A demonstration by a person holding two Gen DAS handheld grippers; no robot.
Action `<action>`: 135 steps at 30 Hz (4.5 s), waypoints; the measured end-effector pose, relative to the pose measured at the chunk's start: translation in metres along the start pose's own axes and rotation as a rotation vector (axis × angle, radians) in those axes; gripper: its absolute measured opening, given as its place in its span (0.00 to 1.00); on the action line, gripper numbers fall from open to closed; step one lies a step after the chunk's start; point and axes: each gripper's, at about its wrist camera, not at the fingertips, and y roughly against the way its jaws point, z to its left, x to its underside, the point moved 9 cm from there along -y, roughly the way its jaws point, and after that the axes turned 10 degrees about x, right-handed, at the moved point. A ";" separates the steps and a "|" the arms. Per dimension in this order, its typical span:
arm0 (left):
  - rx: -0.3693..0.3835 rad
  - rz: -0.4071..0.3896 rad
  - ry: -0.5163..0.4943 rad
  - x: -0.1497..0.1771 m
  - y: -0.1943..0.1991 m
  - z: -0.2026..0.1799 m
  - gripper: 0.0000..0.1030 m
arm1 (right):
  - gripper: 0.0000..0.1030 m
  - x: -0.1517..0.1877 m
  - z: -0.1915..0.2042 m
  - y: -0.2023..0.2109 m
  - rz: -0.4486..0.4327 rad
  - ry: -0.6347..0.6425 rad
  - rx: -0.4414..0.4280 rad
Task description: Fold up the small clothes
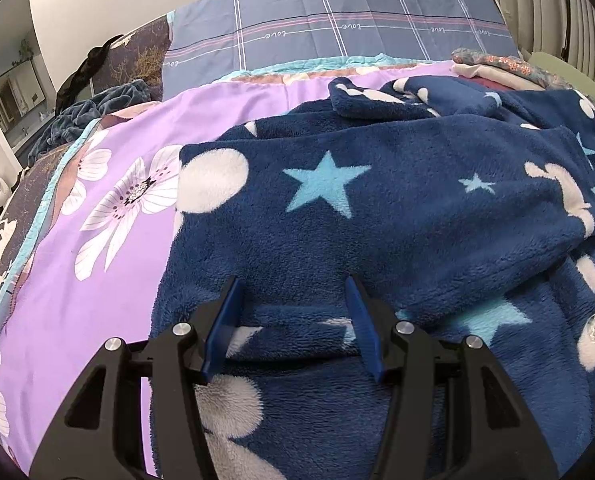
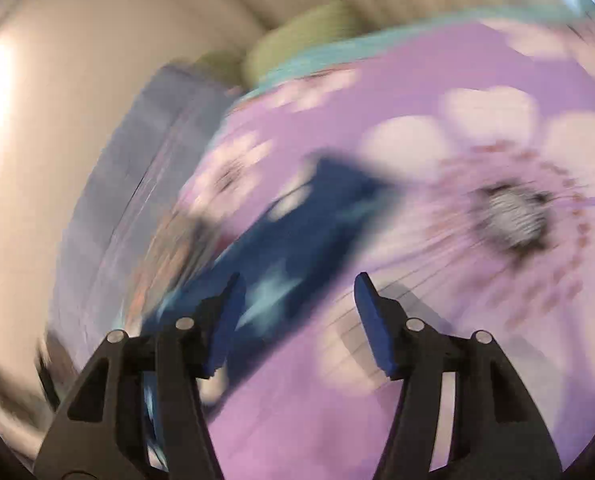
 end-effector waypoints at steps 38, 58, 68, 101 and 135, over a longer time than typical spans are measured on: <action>0.643 -0.081 0.288 -0.042 0.038 -0.057 0.76 | 0.11 0.438 0.269 0.027 0.364 1.071 -0.525; 0.681 -0.092 0.198 -0.129 0.039 -0.107 0.09 | 0.46 0.374 0.222 0.048 0.302 1.043 -0.538; 0.546 -0.222 0.128 -0.144 0.095 -0.057 0.09 | 0.28 0.352 0.208 0.017 0.306 0.932 -0.402; 0.095 -0.030 0.117 -0.026 -0.007 0.011 0.46 | 0.20 0.375 0.231 0.015 0.197 1.100 -0.268; 0.203 -0.095 0.157 -0.033 0.010 0.008 0.43 | 0.34 0.310 0.236 0.023 0.068 1.138 -0.172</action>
